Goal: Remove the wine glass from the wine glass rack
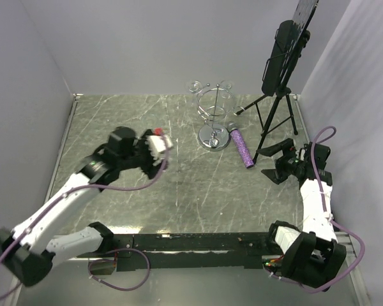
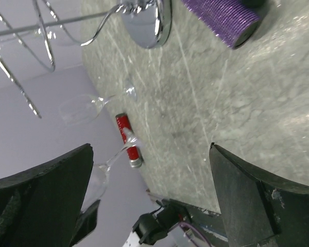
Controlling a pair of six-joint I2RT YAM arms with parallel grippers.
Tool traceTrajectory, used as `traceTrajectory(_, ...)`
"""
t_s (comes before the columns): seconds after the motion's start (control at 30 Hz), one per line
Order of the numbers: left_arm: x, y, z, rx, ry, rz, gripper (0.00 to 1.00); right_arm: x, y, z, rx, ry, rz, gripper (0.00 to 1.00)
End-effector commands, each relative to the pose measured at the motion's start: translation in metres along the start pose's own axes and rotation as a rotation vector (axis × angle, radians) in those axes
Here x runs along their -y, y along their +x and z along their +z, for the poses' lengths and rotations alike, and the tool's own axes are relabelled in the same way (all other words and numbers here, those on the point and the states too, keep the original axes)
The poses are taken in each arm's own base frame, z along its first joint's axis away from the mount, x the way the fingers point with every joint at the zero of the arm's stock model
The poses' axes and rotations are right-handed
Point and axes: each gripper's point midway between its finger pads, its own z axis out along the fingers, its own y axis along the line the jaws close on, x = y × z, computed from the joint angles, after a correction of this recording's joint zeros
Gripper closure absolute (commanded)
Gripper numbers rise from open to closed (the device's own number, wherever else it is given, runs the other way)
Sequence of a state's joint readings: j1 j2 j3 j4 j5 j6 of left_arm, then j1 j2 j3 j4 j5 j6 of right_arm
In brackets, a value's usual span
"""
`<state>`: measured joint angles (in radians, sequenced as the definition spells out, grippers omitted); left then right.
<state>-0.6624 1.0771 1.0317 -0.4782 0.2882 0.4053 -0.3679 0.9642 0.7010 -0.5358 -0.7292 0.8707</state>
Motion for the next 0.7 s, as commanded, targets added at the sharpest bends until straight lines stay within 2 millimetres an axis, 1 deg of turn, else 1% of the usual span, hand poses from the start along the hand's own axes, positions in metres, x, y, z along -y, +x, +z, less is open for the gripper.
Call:
traceTrajectory(0.0,-0.022,0.029,-0.053,-0.047,-0.130,-0.075,0.99,-0.007,-0.019,-0.008,0.074,0.015,-0.053,0.00)
traceTrajectory(0.07,-0.033,0.045,-0.066,-0.079,-0.195,-0.106,0.99,-0.006,-0.024,-0.008,0.089,0.028,-0.057,0.00)
traceTrajectory(0.13,-0.055,0.060,-0.077,-0.111,-0.311,-0.172,0.99,-0.006,-0.028,-0.008,0.092,0.034,-0.061,0.00)
traceTrajectory(0.2,-0.079,0.075,-0.087,-0.131,-0.402,-0.240,0.99,-0.007,-0.030,-0.007,0.092,0.035,-0.066,0.00)
traceTrajectory(0.23,-0.095,0.086,-0.097,-0.139,-0.453,-0.295,0.99,-0.008,-0.032,-0.007,0.094,0.034,-0.068,0.00)
traceTrajectory(0.3,-0.119,0.097,-0.108,-0.125,-0.507,-0.389,0.99,-0.007,-0.033,-0.006,0.092,0.038,-0.065,0.00)
traceTrajectory(0.33,-0.133,0.097,-0.110,-0.110,-0.523,-0.413,0.98,-0.008,-0.033,-0.006,0.093,0.037,-0.066,0.00)
traceTrajectory(0.37,-0.150,0.104,-0.116,-0.102,-0.561,-0.451,0.98,-0.008,-0.034,-0.006,0.093,0.037,-0.069,0.00)
traceTrajectory(0.43,-0.179,0.106,-0.119,-0.075,-0.605,-0.478,0.96,-0.009,-0.034,-0.006,0.092,0.038,-0.071,0.00)
traceTrajectory(0.53,-0.219,0.102,-0.117,-0.038,-0.645,-0.468,0.94,-0.009,-0.035,-0.006,0.095,0.040,-0.078,0.00)
traceTrajectory(0.6,-0.243,0.097,-0.110,-0.014,-0.650,-0.461,0.94,-0.009,-0.036,-0.007,0.102,0.043,-0.083,0.00)
traceTrajectory(0.67,-0.261,0.094,-0.101,-0.001,-0.632,-0.462,0.94,-0.007,-0.035,-0.008,0.105,0.049,-0.083,0.00)
